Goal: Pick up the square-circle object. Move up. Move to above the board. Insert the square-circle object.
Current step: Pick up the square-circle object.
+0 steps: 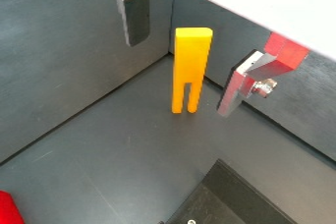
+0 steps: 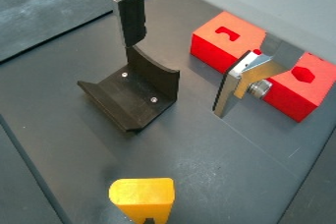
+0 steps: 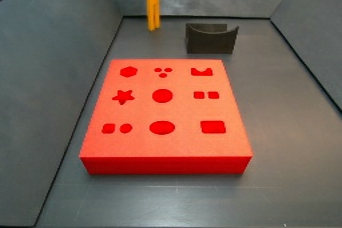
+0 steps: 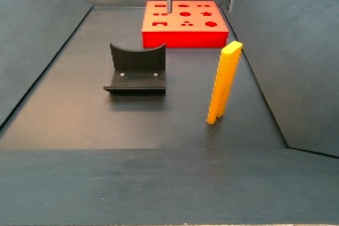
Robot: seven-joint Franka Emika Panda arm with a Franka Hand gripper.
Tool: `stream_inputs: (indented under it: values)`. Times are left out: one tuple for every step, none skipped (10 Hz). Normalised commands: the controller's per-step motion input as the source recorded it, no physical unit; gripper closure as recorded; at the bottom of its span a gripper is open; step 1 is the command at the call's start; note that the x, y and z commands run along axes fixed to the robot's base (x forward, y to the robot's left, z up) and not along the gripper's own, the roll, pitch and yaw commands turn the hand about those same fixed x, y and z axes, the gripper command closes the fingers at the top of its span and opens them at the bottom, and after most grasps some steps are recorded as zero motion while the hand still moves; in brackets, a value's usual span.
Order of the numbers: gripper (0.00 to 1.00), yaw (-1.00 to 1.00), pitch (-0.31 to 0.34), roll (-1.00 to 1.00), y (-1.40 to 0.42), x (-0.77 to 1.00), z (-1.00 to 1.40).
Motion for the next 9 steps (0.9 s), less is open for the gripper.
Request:
stream_inputs:
  values:
    - [0.00,0.13,0.000,0.00,0.24,0.00,0.00]
    - [0.00,0.43,0.000,0.02,0.32,0.07,0.00]
    - [0.00,0.95,0.000,0.00,0.24,-0.03,-0.11]
    - [0.00,0.97,-0.031,0.00,0.21,-0.05,-0.17]
    - [0.00,0.98,-0.034,0.00,0.21,-0.05,-0.17]
    - [0.00,0.98,-0.014,0.00,0.22,-0.04,-0.20]
    - [0.00,0.97,-0.004,0.00,0.23,-0.04,-0.19]
    - [0.00,0.96,0.000,0.00,0.23,-0.02,-0.18]
    - [0.00,0.97,0.000,0.01,0.19,-0.01,-0.21]
